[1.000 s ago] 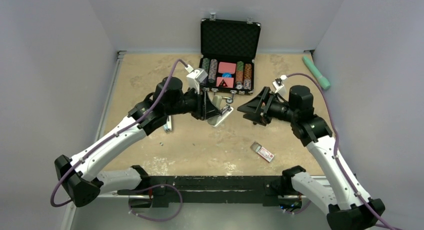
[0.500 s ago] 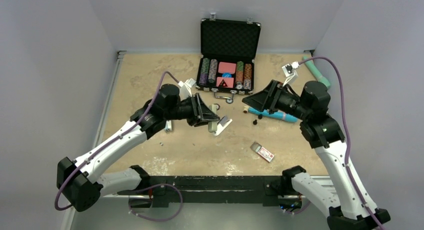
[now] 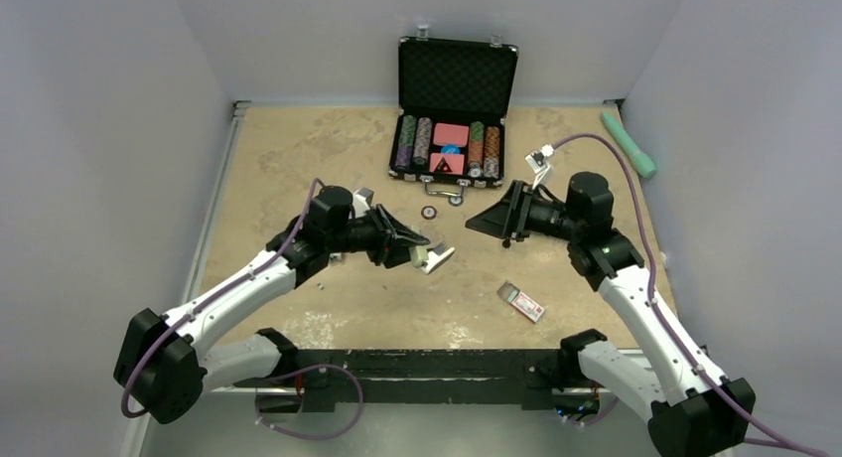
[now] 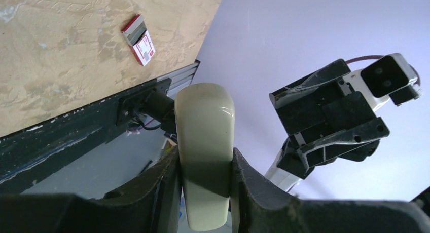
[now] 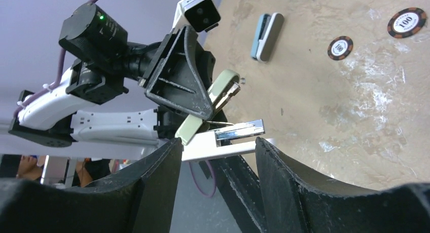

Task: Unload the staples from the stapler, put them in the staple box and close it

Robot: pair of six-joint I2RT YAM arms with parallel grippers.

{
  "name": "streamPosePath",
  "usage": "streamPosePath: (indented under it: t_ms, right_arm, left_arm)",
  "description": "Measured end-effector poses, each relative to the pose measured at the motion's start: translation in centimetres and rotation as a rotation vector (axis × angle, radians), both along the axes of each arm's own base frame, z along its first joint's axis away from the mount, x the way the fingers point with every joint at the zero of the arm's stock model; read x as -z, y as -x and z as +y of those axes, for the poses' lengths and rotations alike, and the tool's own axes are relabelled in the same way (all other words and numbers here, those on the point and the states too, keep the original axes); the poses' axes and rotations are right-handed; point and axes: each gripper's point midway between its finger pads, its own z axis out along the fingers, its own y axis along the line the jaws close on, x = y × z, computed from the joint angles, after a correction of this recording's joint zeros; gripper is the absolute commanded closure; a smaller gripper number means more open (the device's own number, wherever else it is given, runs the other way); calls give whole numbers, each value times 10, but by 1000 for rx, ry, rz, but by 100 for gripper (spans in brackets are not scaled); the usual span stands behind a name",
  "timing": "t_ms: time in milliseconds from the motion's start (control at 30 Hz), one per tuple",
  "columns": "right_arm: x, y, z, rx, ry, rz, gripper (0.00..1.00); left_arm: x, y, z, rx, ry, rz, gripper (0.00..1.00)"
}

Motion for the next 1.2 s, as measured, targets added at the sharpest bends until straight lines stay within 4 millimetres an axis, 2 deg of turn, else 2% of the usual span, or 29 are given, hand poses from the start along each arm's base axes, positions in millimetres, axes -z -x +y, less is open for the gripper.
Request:
streamPosePath:
  t_ms: [133, 300, 367, 500, 733, 867, 1000, 1100, 1200]
  right_arm:
    - [3, 0, 5, -37, -35, -51, 33]
    - [20, 2, 9, -69, -78, -84, 5]
    - [30, 4, 10, -78, -103, -81, 1]
    - [40, 10, 12, -95, -151, -91, 1]
    - [35, 4, 17, -116, -216, -110, 5]
    - [48, -15, 23, -92, -190, 15, 12]
    - [43, -48, 28, -34, -122, 103, 21]
    - [43, -66, 29, -9, -74, 134, 30]
    - [65, -72, 27, 11, -2, 213, 35]
  left_arm:
    - [-2, -5, -1, -35, 44, 41, 100]
    - [-11, -9, -4, -45, 109, 54, 100]
    - [-8, -10, -3, -52, 115, 68, 100]
    - [-6, -13, -4, -59, 125, 90, 100]
    - [-10, -16, -6, -50, 155, 95, 100]
    - [-11, -14, -7, -31, 162, 93, 100]
    - [-12, -13, -12, 6, 158, 92, 100]
    - [-16, -13, -13, 28, 154, 74, 100]
    - [-23, -13, -13, 42, 151, 45, 100]
